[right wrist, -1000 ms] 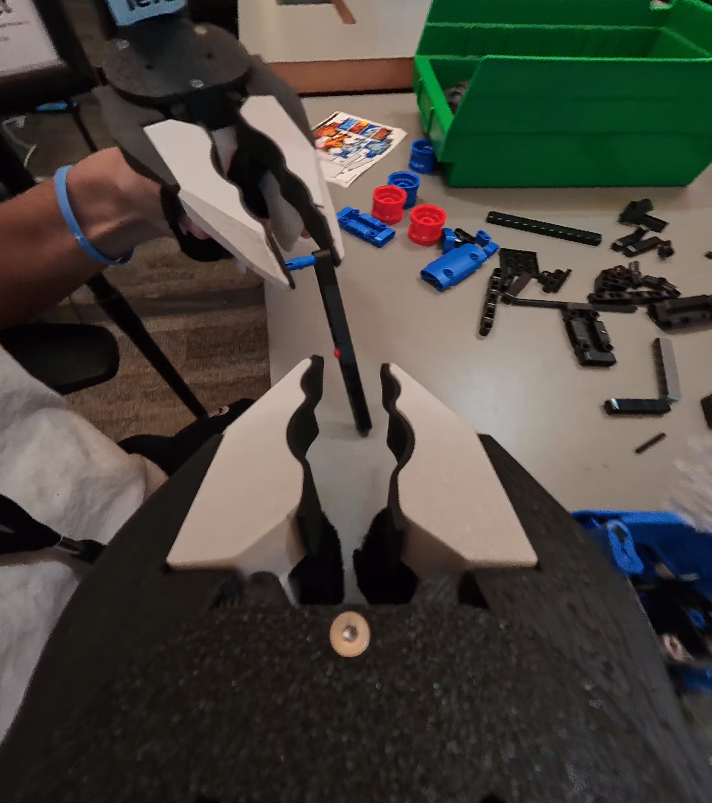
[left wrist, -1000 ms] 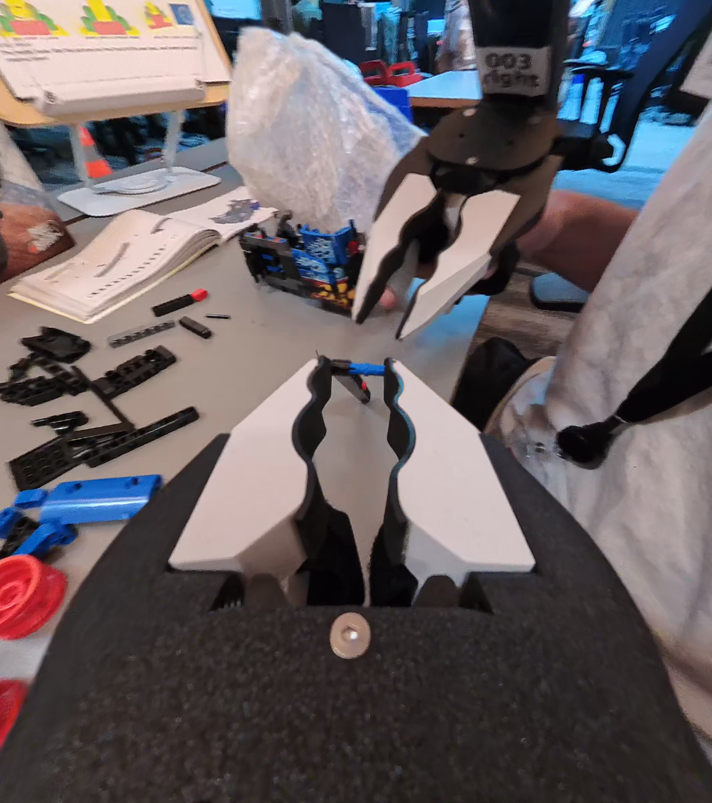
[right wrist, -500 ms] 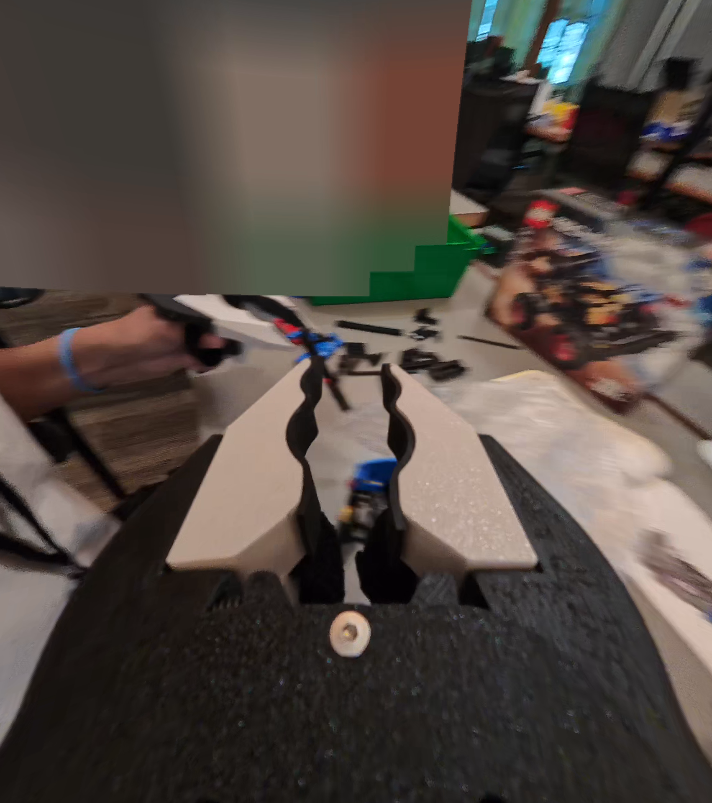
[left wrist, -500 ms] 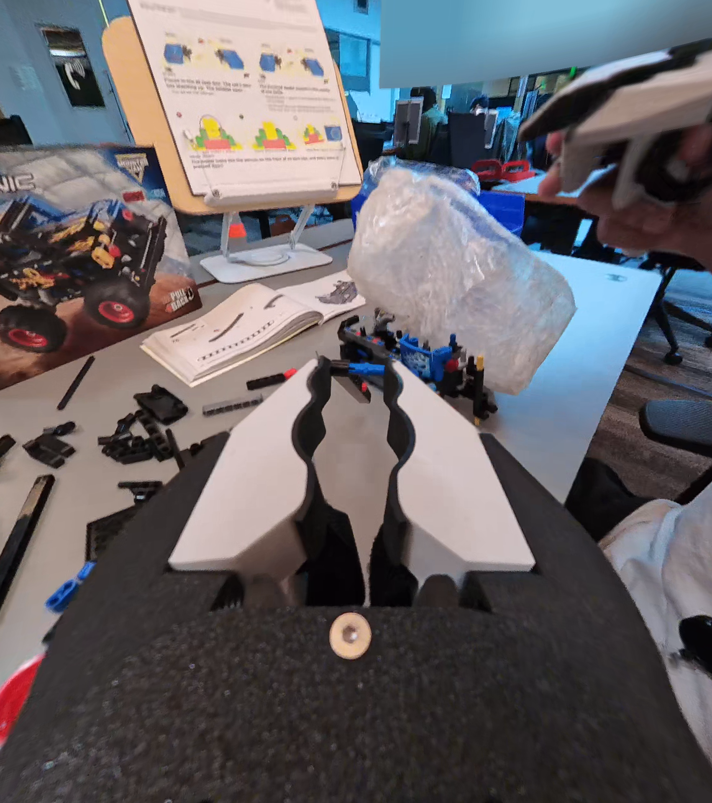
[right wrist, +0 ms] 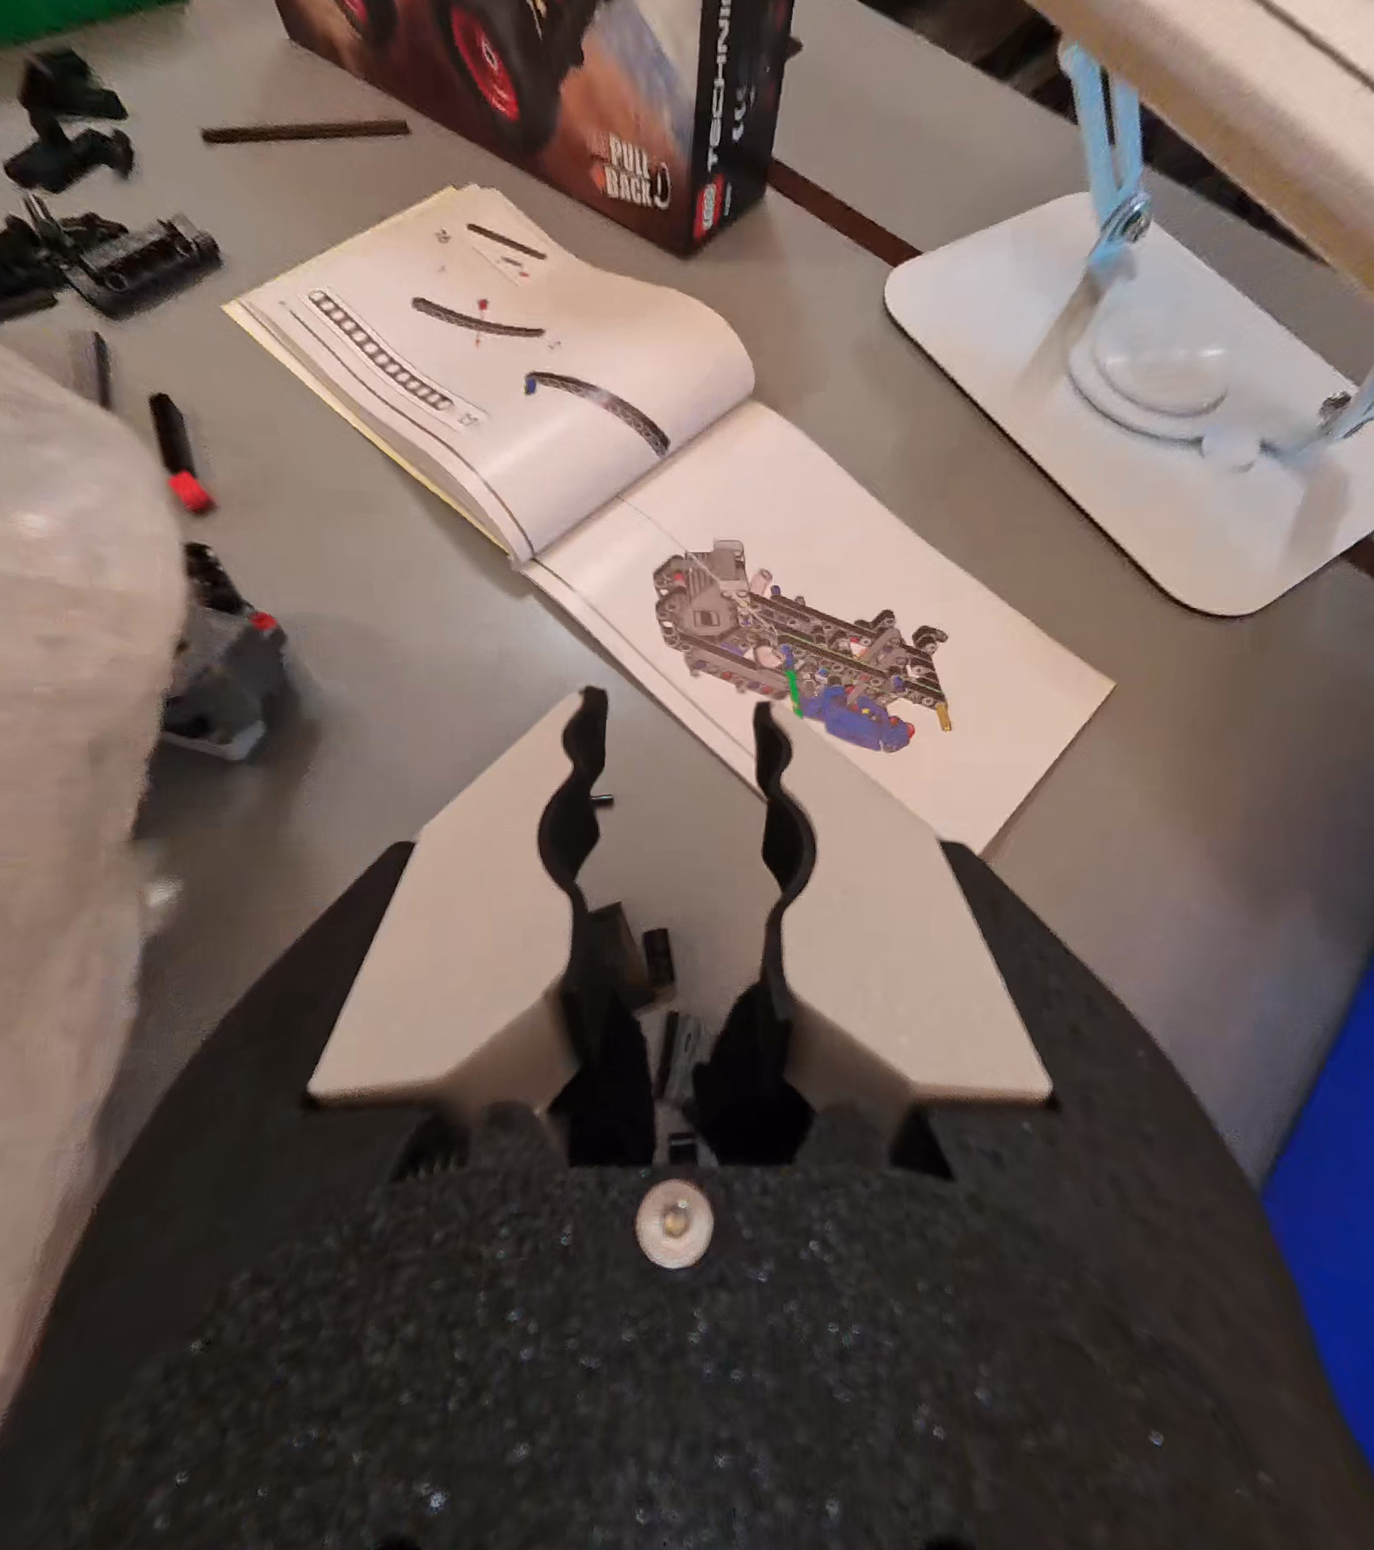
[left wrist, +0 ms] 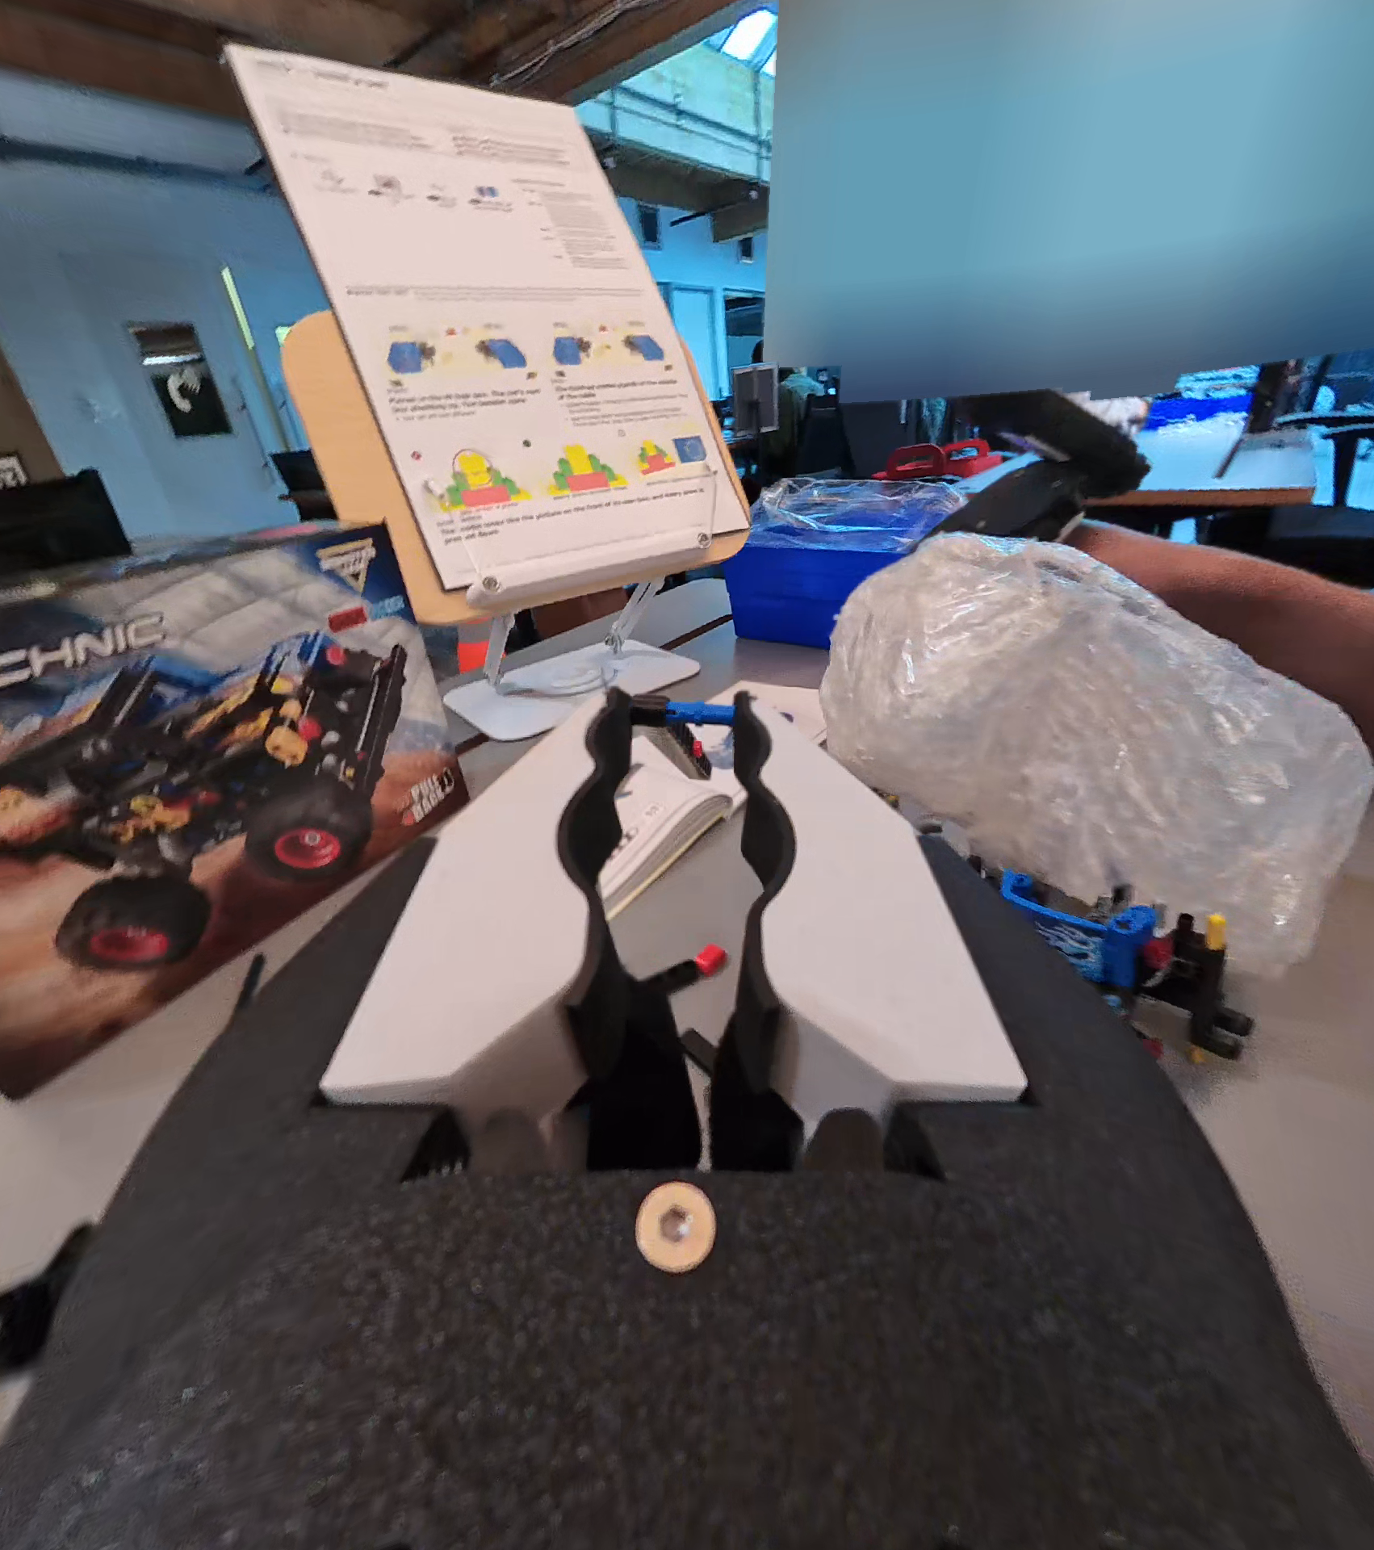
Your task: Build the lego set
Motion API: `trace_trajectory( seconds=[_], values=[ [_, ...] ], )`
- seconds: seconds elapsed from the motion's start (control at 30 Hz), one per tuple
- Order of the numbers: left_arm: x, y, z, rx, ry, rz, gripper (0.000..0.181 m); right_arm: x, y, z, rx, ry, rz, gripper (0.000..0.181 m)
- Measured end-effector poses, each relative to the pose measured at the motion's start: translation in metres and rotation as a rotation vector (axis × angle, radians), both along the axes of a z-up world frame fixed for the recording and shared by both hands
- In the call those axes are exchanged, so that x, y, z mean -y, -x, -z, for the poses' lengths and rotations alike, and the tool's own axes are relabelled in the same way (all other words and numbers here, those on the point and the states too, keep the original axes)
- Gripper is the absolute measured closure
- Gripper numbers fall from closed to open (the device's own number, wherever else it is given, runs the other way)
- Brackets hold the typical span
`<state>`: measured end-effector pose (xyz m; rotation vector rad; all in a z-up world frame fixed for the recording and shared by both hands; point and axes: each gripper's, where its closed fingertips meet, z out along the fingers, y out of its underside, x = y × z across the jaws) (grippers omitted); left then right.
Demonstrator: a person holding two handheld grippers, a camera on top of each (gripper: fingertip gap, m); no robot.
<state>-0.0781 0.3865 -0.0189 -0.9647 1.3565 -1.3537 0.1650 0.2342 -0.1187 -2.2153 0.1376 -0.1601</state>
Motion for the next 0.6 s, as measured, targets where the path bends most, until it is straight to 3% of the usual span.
trace_trajectory(
  seconds=[0.17, 0.37, 0.6],
  values=[
    [-0.007, -0.029, 0.005, -0.016, -0.050, 0.012, 0.158, -0.008, 0.004, 0.004, -0.067, -0.093, -0.052, 0.146],
    [-0.012, -0.036, 0.030, -0.075, -0.096, -0.031, 0.158, -0.012, 0.028, -0.002, -0.143, -0.184, -0.118, 0.148],
    [-0.007, -0.038, 0.033, -0.084, -0.139, -0.032, 0.158, -0.005, 0.005, 0.016, -0.110, -0.116, -0.018, 0.148]
  ],
)
